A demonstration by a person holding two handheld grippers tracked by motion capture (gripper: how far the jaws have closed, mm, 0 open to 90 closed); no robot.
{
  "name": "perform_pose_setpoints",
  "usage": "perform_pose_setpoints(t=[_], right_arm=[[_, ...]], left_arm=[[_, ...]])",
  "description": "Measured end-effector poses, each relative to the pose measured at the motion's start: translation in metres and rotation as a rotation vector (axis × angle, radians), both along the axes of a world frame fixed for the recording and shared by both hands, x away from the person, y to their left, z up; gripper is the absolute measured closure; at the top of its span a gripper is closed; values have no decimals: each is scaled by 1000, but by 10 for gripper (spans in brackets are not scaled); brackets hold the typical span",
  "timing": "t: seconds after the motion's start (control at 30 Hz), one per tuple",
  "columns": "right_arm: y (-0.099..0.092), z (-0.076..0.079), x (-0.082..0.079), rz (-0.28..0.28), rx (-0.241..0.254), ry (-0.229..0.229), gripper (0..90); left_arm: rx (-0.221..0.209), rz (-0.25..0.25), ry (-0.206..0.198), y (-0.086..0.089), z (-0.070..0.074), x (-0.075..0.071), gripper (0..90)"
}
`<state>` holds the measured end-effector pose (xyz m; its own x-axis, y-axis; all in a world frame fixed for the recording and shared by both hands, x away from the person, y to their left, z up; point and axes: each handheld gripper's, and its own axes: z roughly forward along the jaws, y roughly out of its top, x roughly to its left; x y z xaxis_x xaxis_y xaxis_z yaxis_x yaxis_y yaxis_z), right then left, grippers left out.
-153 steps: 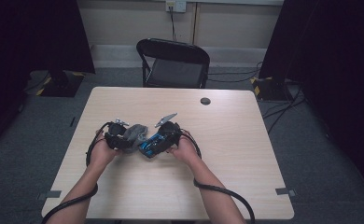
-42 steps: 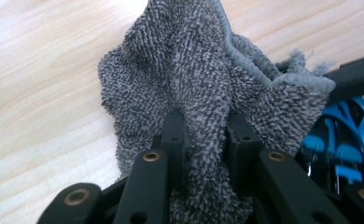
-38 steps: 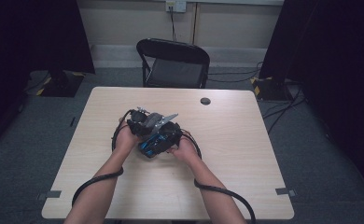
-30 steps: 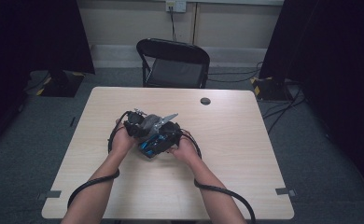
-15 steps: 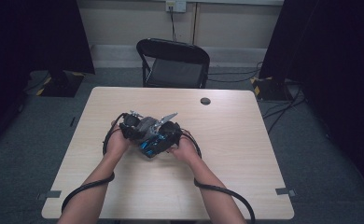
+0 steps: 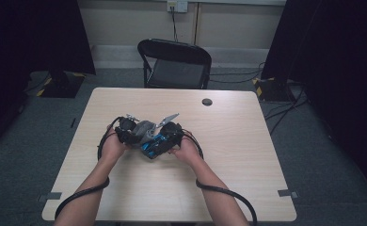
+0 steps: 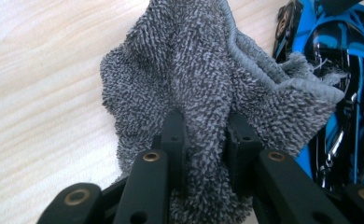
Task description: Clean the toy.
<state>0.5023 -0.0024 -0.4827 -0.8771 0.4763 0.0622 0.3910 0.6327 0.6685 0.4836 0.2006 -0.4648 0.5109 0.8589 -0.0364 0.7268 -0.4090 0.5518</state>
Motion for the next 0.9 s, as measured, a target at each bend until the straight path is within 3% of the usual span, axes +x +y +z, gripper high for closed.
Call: perform_pose_setpoints(t=[0.9], right_arm=[[2, 2, 0, 4, -22, 1, 10]], left_arm=[[-36, 4, -4, 26, -2, -28, 730]])
